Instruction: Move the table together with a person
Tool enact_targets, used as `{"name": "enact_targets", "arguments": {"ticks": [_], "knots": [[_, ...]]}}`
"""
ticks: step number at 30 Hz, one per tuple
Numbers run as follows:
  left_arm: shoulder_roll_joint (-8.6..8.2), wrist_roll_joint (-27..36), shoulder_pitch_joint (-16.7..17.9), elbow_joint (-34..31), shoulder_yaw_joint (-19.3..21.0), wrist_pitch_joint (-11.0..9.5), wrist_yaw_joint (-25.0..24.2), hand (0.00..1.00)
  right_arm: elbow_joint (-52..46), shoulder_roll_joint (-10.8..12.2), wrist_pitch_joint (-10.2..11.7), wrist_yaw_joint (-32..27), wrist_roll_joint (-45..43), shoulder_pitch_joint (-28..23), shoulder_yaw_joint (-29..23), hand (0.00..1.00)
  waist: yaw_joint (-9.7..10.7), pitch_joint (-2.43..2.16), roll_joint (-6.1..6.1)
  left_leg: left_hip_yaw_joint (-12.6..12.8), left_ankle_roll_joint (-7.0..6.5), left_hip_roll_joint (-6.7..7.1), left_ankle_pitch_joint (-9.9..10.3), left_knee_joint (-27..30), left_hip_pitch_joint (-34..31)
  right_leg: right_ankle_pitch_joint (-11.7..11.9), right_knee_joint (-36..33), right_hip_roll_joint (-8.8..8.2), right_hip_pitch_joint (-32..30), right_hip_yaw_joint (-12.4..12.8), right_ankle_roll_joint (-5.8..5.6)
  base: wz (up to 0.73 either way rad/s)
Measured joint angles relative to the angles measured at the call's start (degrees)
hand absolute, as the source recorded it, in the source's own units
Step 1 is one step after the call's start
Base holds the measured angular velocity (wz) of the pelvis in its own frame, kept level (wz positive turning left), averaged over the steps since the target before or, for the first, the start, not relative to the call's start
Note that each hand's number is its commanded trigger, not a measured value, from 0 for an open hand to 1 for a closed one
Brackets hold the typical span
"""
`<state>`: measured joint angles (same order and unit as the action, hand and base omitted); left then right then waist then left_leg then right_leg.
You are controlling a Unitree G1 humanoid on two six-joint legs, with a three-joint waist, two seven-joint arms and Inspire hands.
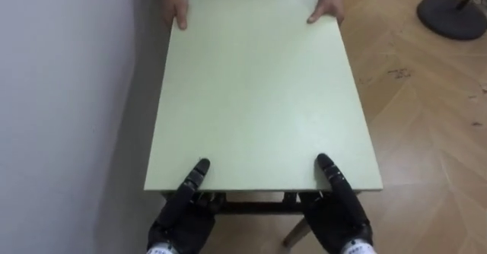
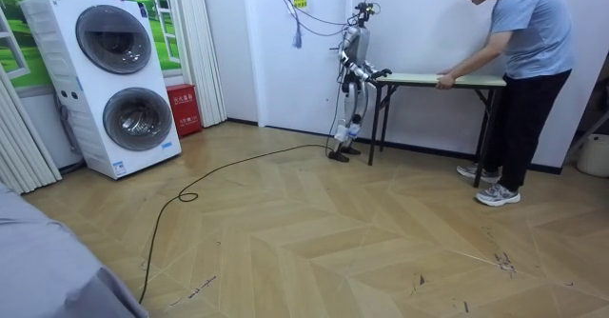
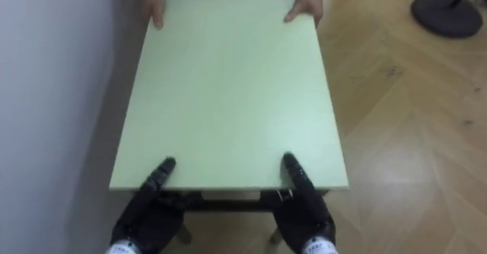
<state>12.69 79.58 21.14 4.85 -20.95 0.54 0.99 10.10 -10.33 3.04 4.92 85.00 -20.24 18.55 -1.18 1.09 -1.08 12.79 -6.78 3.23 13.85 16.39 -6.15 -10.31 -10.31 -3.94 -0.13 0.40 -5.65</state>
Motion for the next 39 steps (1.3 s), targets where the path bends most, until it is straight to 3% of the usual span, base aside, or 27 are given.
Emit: {"name": "enact_targets", "arguments": {"ticks": [3,6,10,12,13,15,16,20,24,30,39], "knots": [[0.28,-0.3,0.2,0.2,0.3,0.8,-0.5,1.00,0.1,0.3,0.0,0.0,0.2,-0.4,0.2,1.00,-0.1,0.09,0.26,0.0,0.65,0.06,-0.4,-1.3,0.9,0.5,0.8,0.02,0.1,0.0,0.22,0.00],[-0.16,-0.5,0.4,1.3,1.3,0.9,-2.1,1.00,0.2,0.6,-0.6,0.6,0.0,-0.5,0.1,1.00,-0.3,0.12,0.59,0.0,1.43,0.59,-0.9,-2.9,1.7,3.4,1.6,-0.06,-0.5,0.6,0.56,0.00],[-0.31,-0.5,1.6,1.4,3.0,1.5,-3.5,0.99,0.5,1.0,-2.0,1.5,-0.2,-0.7,0.4,1.00,-0.3,0.18,0.77,0.0,3.13,0.60,-2.0,-4.4,2.8,3.5,2.5,0.06,0.4,0.5,0.73,-0.02],[-0.53,-0.5,2.1,1.4,3.3,1.5,-3.8,0.90,0.4,1.0,-2.1,1.8,-0.7,-0.6,0.4,1.00,-0.3,0.15,0.77,-0.1,3.25,0.47,-2.1,-4.7,2.9,3.0,2.6,0.34,0.5,0.5,1.41,0.00],[-0.60,-0.5,2.2,1.4,3.4,1.5,-3.8,0.80,0.5,1.0,-2.1,1.8,-0.9,-0.6,0.3,1.00,-0.4,0.15,0.76,-0.1,3.23,0.41,-2.1,-4.7,2.9,2.9,2.6,0.44,0.7,0.5,1.56,0.00],[-0.95,-0.5,2.4,1.5,3.3,1.5,-3.9,0.51,0.5,0.9,-2.4,1.8,-1.4,-0.5,0.1,0.54,-0.3,0.16,0.77,-0.3,3.15,0.18,-2.4,-4.8,3.2,2.7,2.6,0.78,1.0,0.5,1.98,0.00],[-1.01,-0.5,2.5,1.5,3.2,1.5,-3.8,0.00,0.6,0.9,-2.4,1.8,-1.6,-0.5,0.1,0.02,-0.3,0.16,0.77,-0.4,3.12,0.12,-2.4,-4.8,3.3,2.6,2.6,0.87,1.1,0.5,2.07,0.00],[-0.82,-1.8,2.8,1.6,3.1,1.2,-3.9,0.00,0.8,0.7,-2.5,2.2,-2.5,-0.5,0.3,0.00,-0.1,0.17,0.75,-0.6,2.93,-0.30,-2.5,-5.2,3.8,2.4,2.5,1.73,1.1,-0.2,2.47,0.01],[-0.34,-8.2,1.5,1.8,2.6,0.8,-4.0,0.00,0.8,-1.1,-2.8,6.9,-6.1,0.6,2.3,0.00,0.4,0.14,0.62,-0.6,0.78,-0.70,-3.2,-6.0,4.0,2.3,2.0,2.33,0.9,-0.5,2.58,-0.02],[-0.02,-13.0,0.5,1.9,1.3,1.9,-5.1,0.00,0.8,-2.0,-3.4,9.0,-8.8,1.4,3.1,0.00,0.8,-0.01,0.37,-0.6,0.24,-0.75,-3.5,-6.9,4.7,2.1,1.3,2.50,0.5,-0.5,2.88,0.00],[0.26,-14.0,-0.7,1.9,0.2,3.5,-6.2,0.00,0.3,-3.2,-4.5,11.3,-8.8,1.4,5.3,0.00,0.8,-0.06,0.36,-0.6,0.22,-0.74,-3.5,-6.9,4.7,2.1,1.2,2.49,0.5,-0.5,2.92,0.00]]}}
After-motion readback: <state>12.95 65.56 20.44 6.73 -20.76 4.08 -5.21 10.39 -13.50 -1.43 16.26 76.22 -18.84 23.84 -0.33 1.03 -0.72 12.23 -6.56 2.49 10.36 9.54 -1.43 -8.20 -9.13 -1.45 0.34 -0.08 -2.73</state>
